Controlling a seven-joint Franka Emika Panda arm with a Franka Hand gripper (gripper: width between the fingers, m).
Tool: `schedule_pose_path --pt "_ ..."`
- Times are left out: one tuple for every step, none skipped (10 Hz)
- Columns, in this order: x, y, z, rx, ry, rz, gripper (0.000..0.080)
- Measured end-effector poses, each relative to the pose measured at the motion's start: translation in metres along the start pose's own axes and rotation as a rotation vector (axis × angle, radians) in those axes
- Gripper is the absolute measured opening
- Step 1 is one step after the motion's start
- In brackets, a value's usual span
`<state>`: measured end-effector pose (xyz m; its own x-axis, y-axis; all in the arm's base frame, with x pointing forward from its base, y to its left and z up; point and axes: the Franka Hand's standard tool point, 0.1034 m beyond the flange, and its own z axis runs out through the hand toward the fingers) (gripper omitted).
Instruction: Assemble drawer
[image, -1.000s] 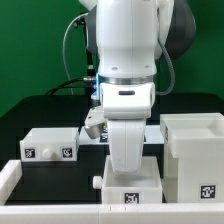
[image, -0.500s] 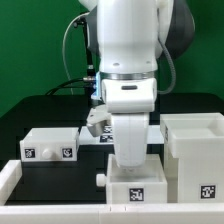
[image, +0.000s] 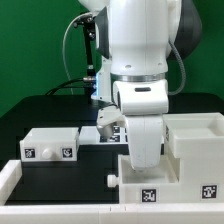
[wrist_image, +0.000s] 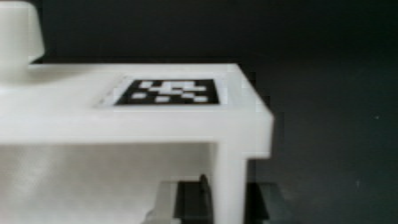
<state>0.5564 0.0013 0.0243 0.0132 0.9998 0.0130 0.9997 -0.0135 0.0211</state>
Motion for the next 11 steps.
schedule_pose_path --pt "0.0 0.0 0.0 0.0 0.0 0.0 0.0034" --pt "0.0 0.0 0.0 0.0 0.0 0.001 0.0034" --pt "-0.001 0.001 0.0 -0.009 0.002 -0.02 0.0034" --pt "-0.005 -0.001 0.0 -0.026 0.005 -0.048 0.0034" --pt "-0.008 -0.004 0.001 -0.022 0.004 -0.056 0.0034" --pt "-0.009 -0.004 0.001 -0.021 0.004 -0.059 0.0034" --pt "-0.009 -0.005 0.002 -0.02 0.005 -0.058 0.0034" --pt "-0.007 -0.005 0.003 -0.018 0.006 -0.059 0.0034" --pt "-0.003 -0.005 0.003 -0.019 0.006 -0.057 0.0034" --pt "0.0 -0.004 0.002 -0.02 0.007 -0.054 0.0034" --pt "0.003 -0.004 0.002 -0.019 0.007 -0.048 0.0034"
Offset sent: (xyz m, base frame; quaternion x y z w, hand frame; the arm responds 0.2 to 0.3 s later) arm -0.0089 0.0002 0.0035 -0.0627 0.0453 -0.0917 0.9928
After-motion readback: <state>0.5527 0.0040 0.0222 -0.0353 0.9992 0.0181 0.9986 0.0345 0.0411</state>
